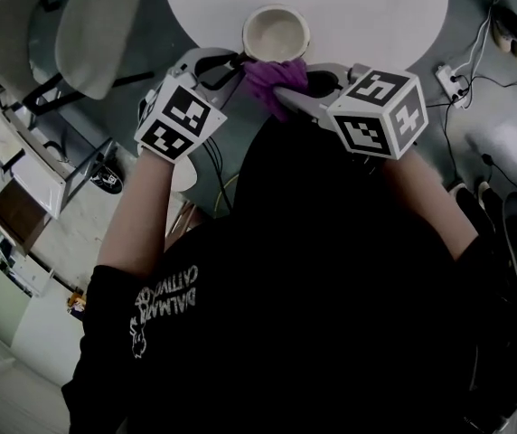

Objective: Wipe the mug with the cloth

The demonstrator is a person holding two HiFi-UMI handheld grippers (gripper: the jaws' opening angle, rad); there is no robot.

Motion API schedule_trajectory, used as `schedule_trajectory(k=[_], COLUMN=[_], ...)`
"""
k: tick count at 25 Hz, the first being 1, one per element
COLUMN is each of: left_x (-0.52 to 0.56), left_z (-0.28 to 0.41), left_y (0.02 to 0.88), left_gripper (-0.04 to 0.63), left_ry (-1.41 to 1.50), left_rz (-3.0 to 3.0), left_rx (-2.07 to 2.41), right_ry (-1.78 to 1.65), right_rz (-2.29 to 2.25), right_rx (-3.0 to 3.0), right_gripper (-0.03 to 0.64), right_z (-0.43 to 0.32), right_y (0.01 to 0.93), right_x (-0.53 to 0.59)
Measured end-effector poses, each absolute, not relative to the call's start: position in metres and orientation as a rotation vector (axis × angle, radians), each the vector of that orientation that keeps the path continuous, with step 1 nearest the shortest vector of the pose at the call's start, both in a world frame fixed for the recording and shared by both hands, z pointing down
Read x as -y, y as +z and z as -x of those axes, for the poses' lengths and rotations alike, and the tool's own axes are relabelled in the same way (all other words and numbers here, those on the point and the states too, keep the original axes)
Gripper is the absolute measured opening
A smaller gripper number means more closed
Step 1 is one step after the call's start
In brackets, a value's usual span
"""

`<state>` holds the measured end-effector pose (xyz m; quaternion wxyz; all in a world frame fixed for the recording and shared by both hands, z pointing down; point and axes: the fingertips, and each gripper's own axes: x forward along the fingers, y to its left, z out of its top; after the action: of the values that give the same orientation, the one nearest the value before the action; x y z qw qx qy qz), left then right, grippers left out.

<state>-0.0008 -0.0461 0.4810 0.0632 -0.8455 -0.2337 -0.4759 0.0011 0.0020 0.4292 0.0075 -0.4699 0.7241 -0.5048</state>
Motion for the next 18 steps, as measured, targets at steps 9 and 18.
schedule_trajectory(k=[9, 18], left_x=[0.043, 0.040], left_z=[0.002, 0.002], left_y=[0.482, 0.481], left_gripper=[0.072, 0.074], left_ry=[-1.471, -1.472], left_rz=[2.486, 2.456], left_rx=[0.744, 0.799], right_ry=[-1.650, -1.695], right_rz=[1.560, 1.586], right_rx=[-2.163, -2.130], right_gripper=[0.048, 0.049], right_z=[-0.028, -0.044], right_y=[0.439, 0.440], right_x=[-0.020, -0.026])
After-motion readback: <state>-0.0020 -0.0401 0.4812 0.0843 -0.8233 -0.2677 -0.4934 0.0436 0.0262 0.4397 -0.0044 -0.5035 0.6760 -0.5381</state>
